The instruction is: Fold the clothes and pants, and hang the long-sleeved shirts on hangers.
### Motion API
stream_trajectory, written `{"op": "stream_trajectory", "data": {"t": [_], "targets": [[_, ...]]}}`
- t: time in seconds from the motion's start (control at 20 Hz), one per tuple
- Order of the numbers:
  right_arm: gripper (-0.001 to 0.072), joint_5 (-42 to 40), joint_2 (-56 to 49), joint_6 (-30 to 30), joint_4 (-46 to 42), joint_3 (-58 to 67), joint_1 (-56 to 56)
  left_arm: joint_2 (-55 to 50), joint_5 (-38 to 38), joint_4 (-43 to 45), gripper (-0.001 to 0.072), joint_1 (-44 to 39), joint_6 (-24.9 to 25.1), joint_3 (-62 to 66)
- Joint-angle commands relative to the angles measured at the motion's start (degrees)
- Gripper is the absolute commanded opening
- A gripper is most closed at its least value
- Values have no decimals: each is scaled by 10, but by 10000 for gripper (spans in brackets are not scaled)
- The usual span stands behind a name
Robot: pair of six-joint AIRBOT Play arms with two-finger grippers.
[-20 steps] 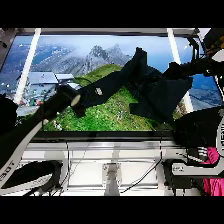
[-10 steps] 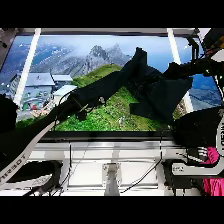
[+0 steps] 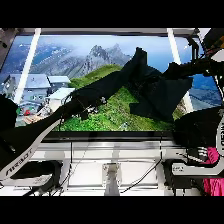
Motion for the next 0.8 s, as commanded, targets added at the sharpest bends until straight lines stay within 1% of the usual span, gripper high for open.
{"op": "stream_trajectory", "data": {"t": [0.0, 0.2, 0.4, 0.45, 0.55, 0.6, 0.75], "targets": [[26, 3, 0, 0, 5, 0, 0, -9, 23, 13, 340, 0, -24, 0], [26, 7, 0, 0, 27, 0, 0, -31, 23, 16, 338, 0, -24, 0], [27, 14, 0, 0, 29, 0, 0, -45, 27, 37, 335, 6, -24, 0], [26, 14, 0, 0, 29, 0, 0, -48, 32, 37, 298, 13, -30, 0], [27, 14, 0, 0, 29, 0, 0, -49, 33, 37, 9, 24, -46, 0], [27, 14, 0, 0, 29, 0, 0, -49, 29, 37, 12, 26, -63, 2], [27, 12, 0, 0, 29, 0, 0, -36, -14, 18, 9, 23, -139, 25]]}}
